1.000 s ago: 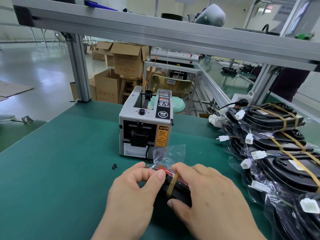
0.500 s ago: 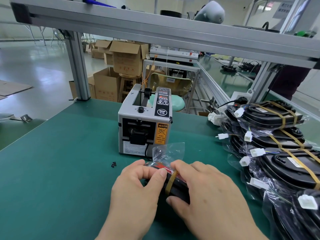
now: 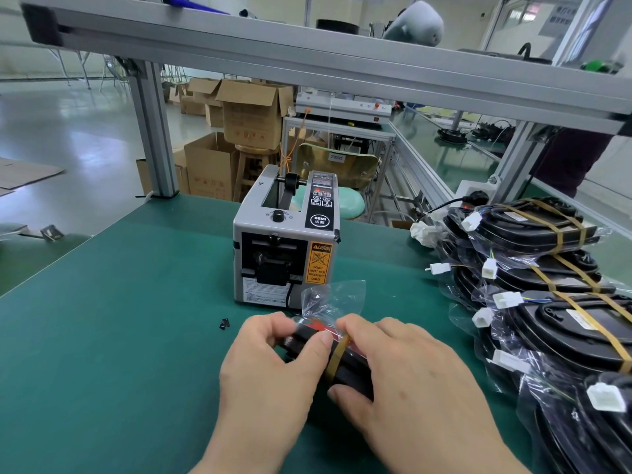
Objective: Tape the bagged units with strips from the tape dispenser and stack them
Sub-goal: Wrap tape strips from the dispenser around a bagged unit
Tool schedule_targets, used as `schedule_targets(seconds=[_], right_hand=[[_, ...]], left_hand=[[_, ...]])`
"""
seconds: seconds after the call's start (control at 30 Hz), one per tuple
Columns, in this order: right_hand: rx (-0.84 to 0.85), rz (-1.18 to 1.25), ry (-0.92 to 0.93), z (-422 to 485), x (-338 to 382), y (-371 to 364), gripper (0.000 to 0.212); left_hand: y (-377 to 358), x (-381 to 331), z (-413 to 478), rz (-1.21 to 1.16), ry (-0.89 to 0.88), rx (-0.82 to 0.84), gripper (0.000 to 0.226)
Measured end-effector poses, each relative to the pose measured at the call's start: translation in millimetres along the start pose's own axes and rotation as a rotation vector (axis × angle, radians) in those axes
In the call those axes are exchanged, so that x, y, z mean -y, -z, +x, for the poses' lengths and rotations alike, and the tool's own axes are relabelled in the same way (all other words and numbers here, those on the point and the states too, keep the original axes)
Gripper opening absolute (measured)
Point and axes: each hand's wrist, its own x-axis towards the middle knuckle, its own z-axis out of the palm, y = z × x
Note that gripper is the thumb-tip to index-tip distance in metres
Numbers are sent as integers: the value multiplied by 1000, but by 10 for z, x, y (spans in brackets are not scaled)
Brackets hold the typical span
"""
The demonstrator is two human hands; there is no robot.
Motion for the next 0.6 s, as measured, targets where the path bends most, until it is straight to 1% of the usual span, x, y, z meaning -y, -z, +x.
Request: schedule_targets(seconds=[0.07,0.1,0.13,0.17,0.2,0.23,0.27,0.33,0.43,0.5,0.53,0.57,0.6], right_hand=[[-3,-8,5,-3,5,4,58],[-10,-11,13,-3,4,5,58],[-15,-12,17,-3,0,9,57],[-15,-13,16,-3,-3,16,57],[-15,-9,12,0,-8,24,56],[-14,-5,7,5,-11,30,56],[-10,1,4,10,-7,38,56],[0,-12,6,20,-3,54,56],[-23,-35,9,34,-13,52,56],[-53,-84,37,43,-53,35,57],[-117,-76,35,23,-77,32,60],[-250,1,48,-25,-131,10,60],[-417,104,70,-80,-201,-21,52]], left_hand=[[25,16,92,-110,107,100,50],[42,1,141,-194,164,179,51],[59,-26,185,-275,210,242,44],[81,-44,236,-313,248,265,29],[99,-57,278,-312,275,257,17],[110,-44,311,-298,282,243,12],[116,-29,328,-289,280,226,14],[106,2,325,-264,204,246,15],[38,27,266,-145,78,370,32],[1,13,279,-112,65,389,27],[-8,2,294,-125,66,389,22],[-11,-7,308,-139,65,392,17],[-11,-10,322,-143,61,400,14]])
